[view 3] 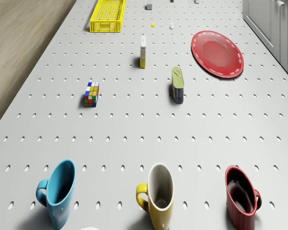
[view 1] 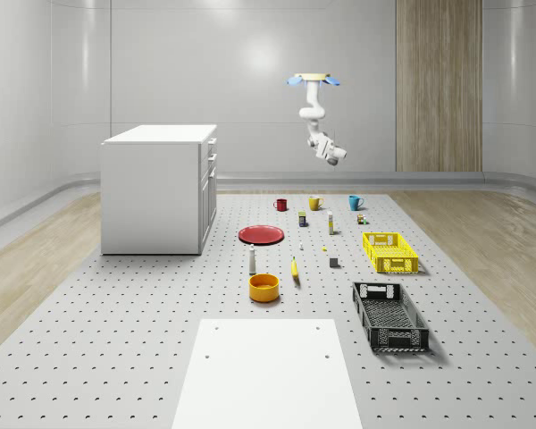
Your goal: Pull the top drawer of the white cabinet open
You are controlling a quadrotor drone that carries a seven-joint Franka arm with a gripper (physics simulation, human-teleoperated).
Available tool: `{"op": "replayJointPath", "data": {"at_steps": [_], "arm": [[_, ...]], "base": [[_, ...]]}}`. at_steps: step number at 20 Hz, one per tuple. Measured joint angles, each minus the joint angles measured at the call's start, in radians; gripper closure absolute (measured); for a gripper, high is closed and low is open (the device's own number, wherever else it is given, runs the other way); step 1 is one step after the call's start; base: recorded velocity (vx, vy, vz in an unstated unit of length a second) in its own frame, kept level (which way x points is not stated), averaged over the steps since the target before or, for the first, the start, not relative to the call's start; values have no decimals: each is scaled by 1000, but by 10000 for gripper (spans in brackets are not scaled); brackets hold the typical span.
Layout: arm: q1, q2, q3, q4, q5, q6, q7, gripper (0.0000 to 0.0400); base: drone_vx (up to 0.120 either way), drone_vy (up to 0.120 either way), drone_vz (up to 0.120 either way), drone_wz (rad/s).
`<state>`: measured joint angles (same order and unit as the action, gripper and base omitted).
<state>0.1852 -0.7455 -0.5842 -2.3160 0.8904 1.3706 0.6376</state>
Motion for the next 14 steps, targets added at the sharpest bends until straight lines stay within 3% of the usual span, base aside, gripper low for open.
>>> {"op": "replayJointPath", "data": {"at_steps": [14], "arm": [[139, -73, -142, -97, 125, 65, -6, 95]], "base": [[120, -120, 120, 0]]}}
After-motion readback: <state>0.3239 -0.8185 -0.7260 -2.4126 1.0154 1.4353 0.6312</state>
